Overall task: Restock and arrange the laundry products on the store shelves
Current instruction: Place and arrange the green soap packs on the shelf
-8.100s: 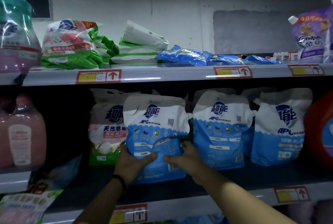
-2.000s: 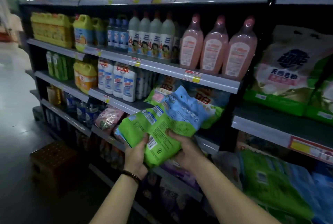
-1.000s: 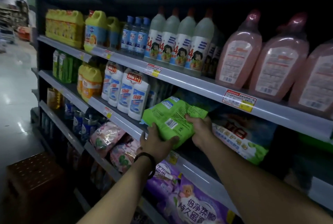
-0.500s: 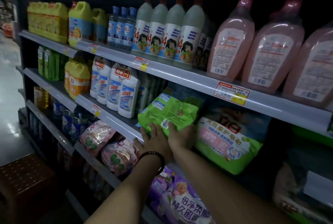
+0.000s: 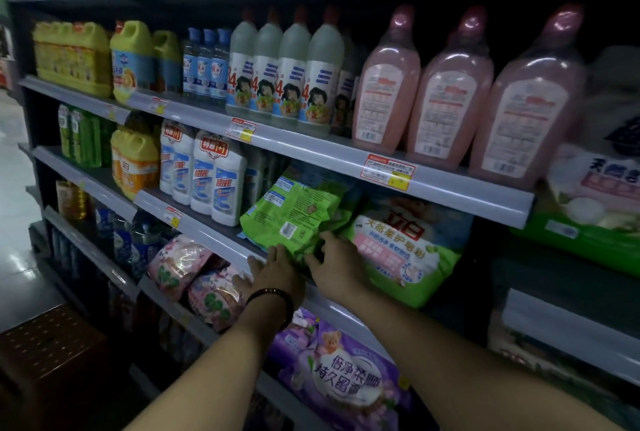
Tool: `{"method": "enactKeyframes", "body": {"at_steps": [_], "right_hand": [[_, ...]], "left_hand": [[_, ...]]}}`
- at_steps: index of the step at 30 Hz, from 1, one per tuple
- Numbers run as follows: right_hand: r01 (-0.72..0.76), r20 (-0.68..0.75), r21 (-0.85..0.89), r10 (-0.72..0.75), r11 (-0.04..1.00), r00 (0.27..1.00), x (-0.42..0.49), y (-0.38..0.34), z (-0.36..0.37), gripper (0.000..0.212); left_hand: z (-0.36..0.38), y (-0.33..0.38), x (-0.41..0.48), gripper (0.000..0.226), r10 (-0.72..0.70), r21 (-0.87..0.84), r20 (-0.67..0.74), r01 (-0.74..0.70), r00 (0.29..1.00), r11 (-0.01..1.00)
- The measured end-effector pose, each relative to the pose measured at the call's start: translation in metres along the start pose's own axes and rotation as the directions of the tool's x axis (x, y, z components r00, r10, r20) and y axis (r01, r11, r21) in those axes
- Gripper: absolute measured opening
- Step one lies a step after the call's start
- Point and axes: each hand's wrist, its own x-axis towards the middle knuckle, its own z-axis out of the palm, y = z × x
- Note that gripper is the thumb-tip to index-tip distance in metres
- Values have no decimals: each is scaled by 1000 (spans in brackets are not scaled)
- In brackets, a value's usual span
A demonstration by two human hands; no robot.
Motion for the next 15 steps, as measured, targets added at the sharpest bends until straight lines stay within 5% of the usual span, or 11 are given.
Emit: {"method": "enactKeyframes", "body": {"at_steps": [7, 15], "right_hand": [[34, 27, -16, -33, 999, 999, -90, 18, -51, 41], [-134, -39, 53, 136, 990, 990, -233, 117, -98, 26]], "left_hand": [[-14, 43, -127, 42, 279, -42, -27, -280, 960, 959], [49, 78, -244, 44, 441, -107, 170, -428, 881, 897]]}}
